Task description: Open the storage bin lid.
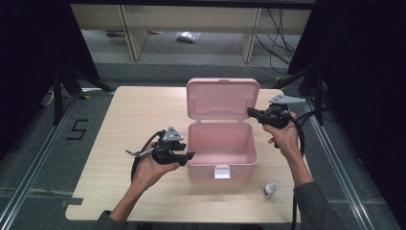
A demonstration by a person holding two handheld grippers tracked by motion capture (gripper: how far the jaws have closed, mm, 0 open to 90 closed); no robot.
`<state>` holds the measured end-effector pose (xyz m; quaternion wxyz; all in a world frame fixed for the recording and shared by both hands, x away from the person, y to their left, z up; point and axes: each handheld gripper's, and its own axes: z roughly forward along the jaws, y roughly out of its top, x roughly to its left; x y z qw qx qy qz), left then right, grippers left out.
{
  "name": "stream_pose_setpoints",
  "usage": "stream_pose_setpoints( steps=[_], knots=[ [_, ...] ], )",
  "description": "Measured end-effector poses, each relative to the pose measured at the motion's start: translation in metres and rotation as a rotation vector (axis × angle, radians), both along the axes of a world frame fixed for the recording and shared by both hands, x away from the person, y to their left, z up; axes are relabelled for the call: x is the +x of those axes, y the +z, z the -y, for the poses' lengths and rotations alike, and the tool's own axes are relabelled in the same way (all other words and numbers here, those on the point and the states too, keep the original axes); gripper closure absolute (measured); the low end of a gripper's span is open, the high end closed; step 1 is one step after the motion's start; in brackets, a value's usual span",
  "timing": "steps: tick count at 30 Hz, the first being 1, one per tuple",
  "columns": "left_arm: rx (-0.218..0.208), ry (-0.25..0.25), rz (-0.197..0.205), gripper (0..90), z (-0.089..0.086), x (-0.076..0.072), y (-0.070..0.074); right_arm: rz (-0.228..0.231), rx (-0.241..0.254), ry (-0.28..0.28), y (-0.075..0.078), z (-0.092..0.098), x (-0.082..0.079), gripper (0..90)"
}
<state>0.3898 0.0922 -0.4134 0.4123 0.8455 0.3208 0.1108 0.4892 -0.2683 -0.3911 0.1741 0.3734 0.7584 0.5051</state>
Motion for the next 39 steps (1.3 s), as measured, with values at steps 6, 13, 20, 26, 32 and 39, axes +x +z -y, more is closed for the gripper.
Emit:
stream_pose_setpoints(
  steps=[6,13,20,26,32,39],
  knots=[
    [-0.002,0.000,0.001,53.0,0.001,-0.001,0.000,-0.002,-0.007,-0.026,-0.003,-0.002,0.007,90.0],
    [0.000,0.000,0.005,52.9,0.001,-0.001,0.000,-0.003,-0.009,-0.027,-0.006,-0.003,0.011,89.9],
    [0.002,0.004,0.008,52.8,0.001,-0.002,0.000,-0.039,-0.021,-0.041,-0.008,-0.008,0.011,88.8],
    [-0.003,0.005,0.008,52.3,0.001,-0.001,0.000,-0.011,-0.071,-0.043,-0.005,-0.009,0.005,81.4],
    [0.028,-0.004,0.018,50.0,0.003,-0.003,0.000,-0.022,-0.135,-0.050,0.001,-0.005,-0.007,76.5],
    [0.028,0.001,0.021,49.9,0.003,-0.003,0.000,-0.034,-0.130,-0.040,0.009,0.008,-0.026,74.0]
  ],
)
